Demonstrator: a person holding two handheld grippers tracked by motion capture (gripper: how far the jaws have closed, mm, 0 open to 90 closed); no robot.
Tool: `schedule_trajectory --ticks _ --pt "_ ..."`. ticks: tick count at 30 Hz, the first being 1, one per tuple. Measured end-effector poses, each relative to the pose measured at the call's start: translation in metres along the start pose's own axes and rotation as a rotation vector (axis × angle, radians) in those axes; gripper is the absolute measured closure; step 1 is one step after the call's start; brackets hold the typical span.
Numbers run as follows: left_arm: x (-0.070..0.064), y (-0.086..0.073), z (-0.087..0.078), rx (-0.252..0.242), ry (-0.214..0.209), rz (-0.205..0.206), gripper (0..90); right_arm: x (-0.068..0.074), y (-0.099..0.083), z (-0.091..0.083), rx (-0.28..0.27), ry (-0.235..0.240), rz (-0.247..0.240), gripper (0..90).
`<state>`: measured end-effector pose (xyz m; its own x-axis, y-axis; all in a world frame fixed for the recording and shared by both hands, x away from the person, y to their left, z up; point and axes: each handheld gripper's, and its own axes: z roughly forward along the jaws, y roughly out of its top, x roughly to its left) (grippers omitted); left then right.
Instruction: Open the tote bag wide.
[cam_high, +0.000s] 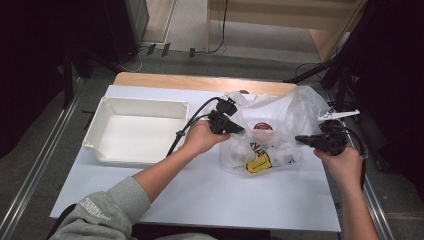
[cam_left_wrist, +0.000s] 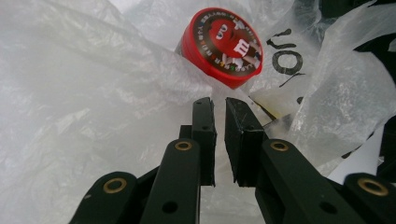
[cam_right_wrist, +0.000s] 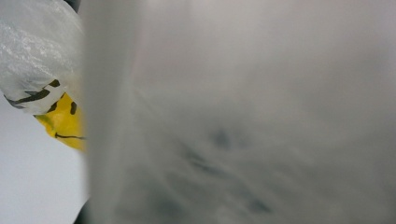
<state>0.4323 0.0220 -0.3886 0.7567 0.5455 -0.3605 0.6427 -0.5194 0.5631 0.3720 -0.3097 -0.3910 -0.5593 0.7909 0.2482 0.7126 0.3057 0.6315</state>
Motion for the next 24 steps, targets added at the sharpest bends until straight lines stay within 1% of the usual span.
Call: schedule_trajectory --ticks 4,6,7,8,9,10,11,12,13,18,20,22,24 --pt "0.003 -0.004 0.006 0.006 0.011 0.0 83.4 0.0 -0.004 0.006 -0.006 -0.002 -0.006 90.0" --pt "0.004 -0.006 0.01 0.01 0.019 0.009 83.4 0.001 -0.008 0.013 -0.011 -0.005 -0.028 89.9" --pt "0.004 -0.006 0.01 0.01 0.019 0.009 83.3 0.001 -0.008 0.013 -0.011 -0.005 -0.028 89.9" --pt "0.004 -0.006 0.011 0.018 0.025 0.011 83.4 0.001 -0.011 0.018 -0.008 -0.003 -0.028 89.9" --pt "0.004 -0.007 0.012 0.021 0.024 0.006 83.4 0.001 -0.011 0.018 -0.008 -0.003 -0.028 89.9" --pt "0.004 -0.007 0.013 0.026 0.028 0.01 83.4 0.001 -0.013 0.021 -0.004 -0.003 -0.025 89.9" --pt "0.004 -0.008 0.015 0.028 0.03 0.009 83.4 0.0 -0.014 0.023 -0.003 -0.003 -0.032 89.9" --pt "0.005 -0.008 0.016 0.031 0.034 0.016 83.4 0.0 -0.014 0.023 -0.003 -0.003 -0.032 89.9" --pt "0.005 -0.009 0.017 0.034 0.035 0.011 83.4 0.001 -0.015 0.025 0.0 -0.007 -0.03 89.9" --pt "0.007 -0.011 0.025 0.045 0.041 0.015 83.3 0.0 -0.022 0.034 0.012 -0.01 -0.027 89.3" --pt "0.007 -0.011 0.026 0.043 0.042 0.013 83.3 -0.001 -0.024 0.036 0.006 -0.012 -0.017 89.8" --pt "0.009 -0.013 0.029 0.03 0.037 0.007 83.3 -0.001 -0.026 0.037 0.004 -0.01 -0.013 90.0" --pt "0.011 -0.016 0.031 0.032 0.037 0.003 83.3 -0.003 -0.031 0.04 -0.001 -0.014 0.0 90.0"
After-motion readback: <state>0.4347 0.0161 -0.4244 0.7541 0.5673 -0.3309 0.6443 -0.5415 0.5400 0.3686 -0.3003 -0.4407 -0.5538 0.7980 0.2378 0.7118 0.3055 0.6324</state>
